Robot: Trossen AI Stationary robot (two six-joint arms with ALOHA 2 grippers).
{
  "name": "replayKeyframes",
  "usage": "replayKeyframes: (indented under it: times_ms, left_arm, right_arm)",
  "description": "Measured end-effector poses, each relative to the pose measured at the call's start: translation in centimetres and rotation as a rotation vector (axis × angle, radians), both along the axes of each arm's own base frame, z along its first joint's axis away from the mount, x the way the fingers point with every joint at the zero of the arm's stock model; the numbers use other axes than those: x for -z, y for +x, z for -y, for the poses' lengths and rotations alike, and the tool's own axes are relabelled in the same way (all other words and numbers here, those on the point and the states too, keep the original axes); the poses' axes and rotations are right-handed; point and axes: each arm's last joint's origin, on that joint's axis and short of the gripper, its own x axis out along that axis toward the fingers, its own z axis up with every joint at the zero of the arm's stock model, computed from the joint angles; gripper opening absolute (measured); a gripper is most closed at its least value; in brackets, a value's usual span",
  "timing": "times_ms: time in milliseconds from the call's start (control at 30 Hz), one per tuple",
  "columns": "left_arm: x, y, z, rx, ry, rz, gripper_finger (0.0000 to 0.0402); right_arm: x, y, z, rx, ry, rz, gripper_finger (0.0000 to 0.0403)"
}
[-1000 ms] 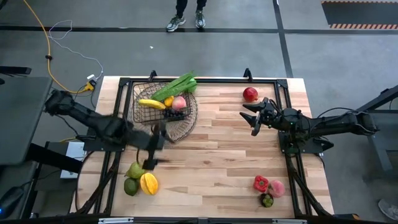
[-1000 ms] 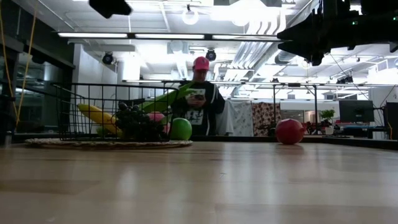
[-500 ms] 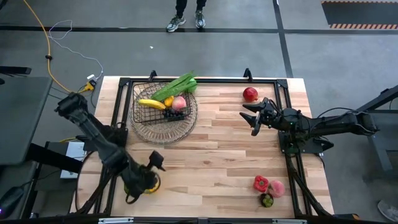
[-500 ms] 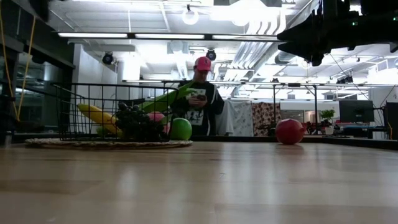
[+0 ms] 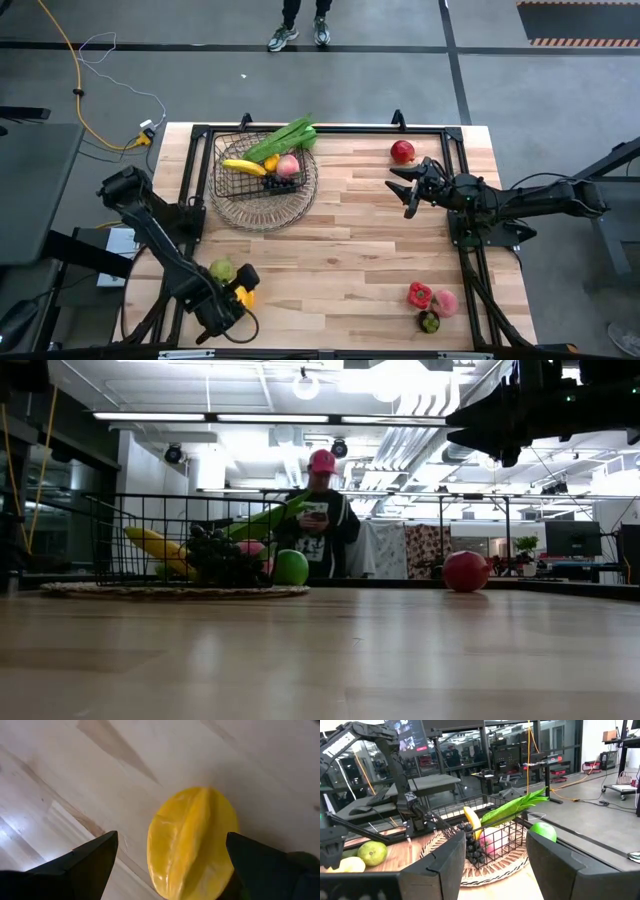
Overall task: Build produce basket
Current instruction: Put the yellow star fruit into the wire basket
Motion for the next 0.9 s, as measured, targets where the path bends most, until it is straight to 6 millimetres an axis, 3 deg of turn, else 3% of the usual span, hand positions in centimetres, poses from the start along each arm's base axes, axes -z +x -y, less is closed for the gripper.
replayKeyframes:
  times_ms: [133,300,900]
  left_arm:
    - [0.5,0.3,-0.2,0.014,0.034,-0.024,0.0349]
    - [0.6,0.4,-0.7,0.007,0.041,-0.056,0.0305]
    - [1.2,1.0,-2.2,0.089,0.071,-0.110,0.0070]
  right_arm:
    - [0.0,0.0,0.0,0.000,0.000,0.000,0.0200]
    - [0.0,0.0,0.0,0.000,0.000,-0.004,0.0200]
    - [0.1,0.0,0.0,-0.001,0.018,-0.007,0.0200]
